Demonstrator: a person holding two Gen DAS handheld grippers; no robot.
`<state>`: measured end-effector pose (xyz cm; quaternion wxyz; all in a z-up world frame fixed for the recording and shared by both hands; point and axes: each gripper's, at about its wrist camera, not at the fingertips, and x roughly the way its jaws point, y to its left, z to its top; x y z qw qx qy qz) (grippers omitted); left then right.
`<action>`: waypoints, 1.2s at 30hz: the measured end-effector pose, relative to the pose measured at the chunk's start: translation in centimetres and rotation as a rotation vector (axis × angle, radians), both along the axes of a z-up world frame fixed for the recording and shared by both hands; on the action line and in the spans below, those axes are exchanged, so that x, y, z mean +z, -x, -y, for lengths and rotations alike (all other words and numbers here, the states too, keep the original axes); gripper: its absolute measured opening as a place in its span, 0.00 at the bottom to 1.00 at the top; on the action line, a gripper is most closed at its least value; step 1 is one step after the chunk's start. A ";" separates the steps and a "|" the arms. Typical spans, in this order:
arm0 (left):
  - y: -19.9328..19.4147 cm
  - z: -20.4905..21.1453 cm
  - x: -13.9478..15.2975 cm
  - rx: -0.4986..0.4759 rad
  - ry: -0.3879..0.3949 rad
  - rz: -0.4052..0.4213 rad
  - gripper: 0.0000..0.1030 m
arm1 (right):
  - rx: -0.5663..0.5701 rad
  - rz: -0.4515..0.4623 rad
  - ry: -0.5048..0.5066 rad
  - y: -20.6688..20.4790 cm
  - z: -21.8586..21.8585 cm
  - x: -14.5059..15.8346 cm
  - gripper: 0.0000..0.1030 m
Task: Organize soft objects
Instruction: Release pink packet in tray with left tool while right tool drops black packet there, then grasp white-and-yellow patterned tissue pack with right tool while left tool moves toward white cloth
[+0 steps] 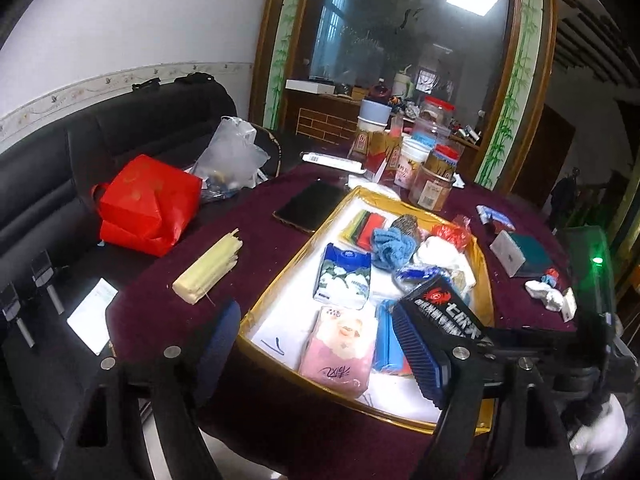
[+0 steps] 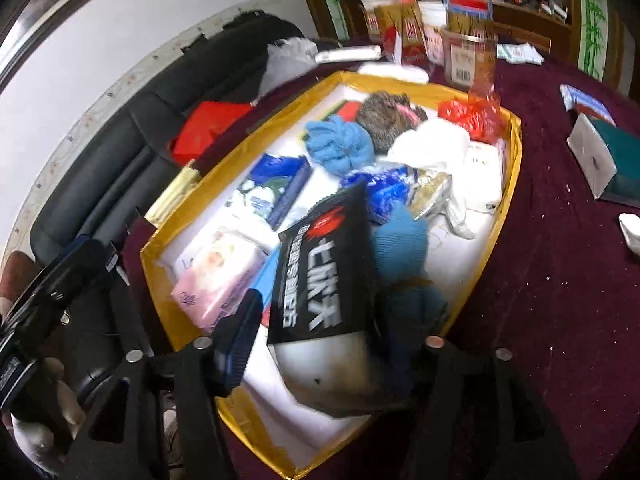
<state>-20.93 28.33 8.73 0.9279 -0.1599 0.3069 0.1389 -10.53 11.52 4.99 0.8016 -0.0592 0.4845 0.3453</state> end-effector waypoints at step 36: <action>-0.4 6.2 0.9 0.041 -0.220 -0.049 0.96 | -0.077 0.210 -0.084 4.4 8.5 2.4 0.75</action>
